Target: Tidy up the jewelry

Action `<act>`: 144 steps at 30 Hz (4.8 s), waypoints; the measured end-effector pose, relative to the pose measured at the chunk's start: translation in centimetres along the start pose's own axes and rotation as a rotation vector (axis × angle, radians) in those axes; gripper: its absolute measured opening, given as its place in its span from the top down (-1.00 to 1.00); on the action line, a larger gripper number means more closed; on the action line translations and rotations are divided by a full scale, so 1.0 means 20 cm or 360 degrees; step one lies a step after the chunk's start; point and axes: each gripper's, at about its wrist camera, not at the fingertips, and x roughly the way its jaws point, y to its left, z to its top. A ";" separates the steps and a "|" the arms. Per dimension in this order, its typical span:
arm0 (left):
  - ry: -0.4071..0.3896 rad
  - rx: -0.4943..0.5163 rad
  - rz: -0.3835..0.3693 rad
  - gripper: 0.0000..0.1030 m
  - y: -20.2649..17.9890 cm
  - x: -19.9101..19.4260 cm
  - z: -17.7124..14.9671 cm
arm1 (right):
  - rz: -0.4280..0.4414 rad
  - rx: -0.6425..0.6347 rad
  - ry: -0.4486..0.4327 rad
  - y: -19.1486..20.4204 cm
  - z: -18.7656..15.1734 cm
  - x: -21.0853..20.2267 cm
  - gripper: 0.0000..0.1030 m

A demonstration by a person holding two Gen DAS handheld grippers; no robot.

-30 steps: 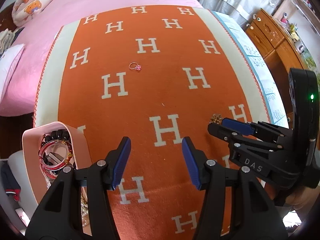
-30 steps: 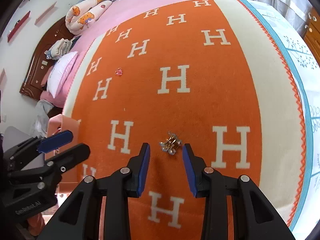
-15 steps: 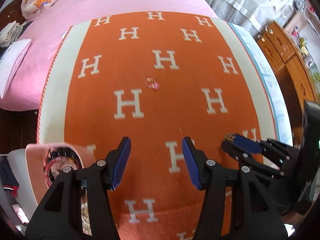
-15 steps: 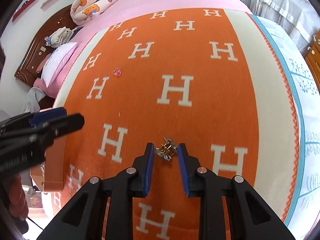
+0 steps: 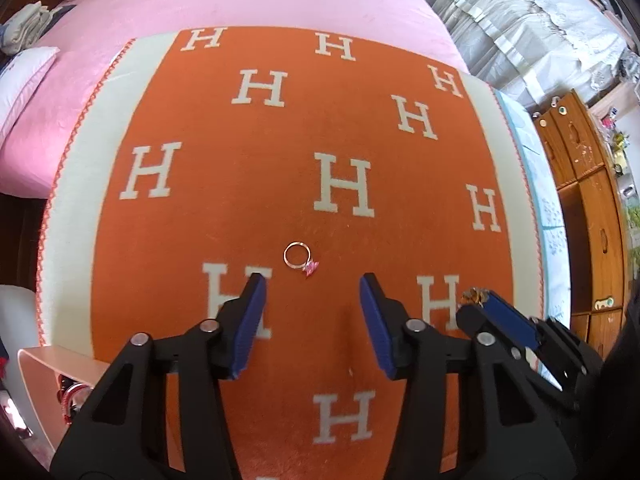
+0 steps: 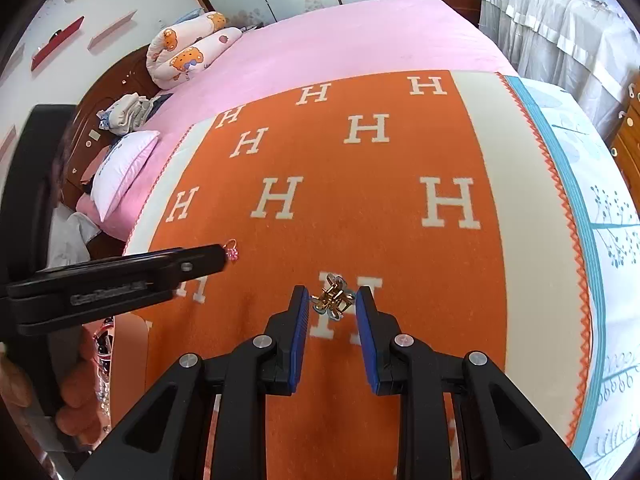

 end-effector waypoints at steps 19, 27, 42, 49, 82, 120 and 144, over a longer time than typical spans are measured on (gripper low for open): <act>0.0073 -0.0119 0.0169 0.86 -0.07 0.18 0.09 | 0.0033 0.0071 0.0014 -0.19 -0.02 0.06 0.54; 0.0032 -0.0130 0.0162 0.88 -0.05 0.16 0.03 | 0.0057 0.0054 0.0006 -0.22 -0.03 0.03 0.54; -0.0028 -0.0190 0.0111 0.88 0.09 -0.30 -0.26 | 0.0155 -0.0053 -0.0004 -0.02 -0.07 -0.18 0.54; -0.0048 -0.0156 0.0081 0.88 0.25 -0.60 -0.48 | 0.0216 -0.0153 -0.0030 0.27 -0.20 -0.38 0.54; -0.0022 -0.0159 0.0139 0.53 0.85 -0.91 -1.02 | 0.0416 -0.0551 0.0270 1.45 -0.54 -0.43 0.29; -0.0487 0.0276 0.0183 -0.04 0.13 -1.40 -1.08 | -0.0069 -0.0141 -0.0109 0.74 -0.77 -1.45 -0.36; -0.0425 0.0164 0.0269 -0.35 -0.11 -1.40 -1.13 | -0.0130 -0.0164 -0.0211 0.56 -0.75 -1.67 -0.45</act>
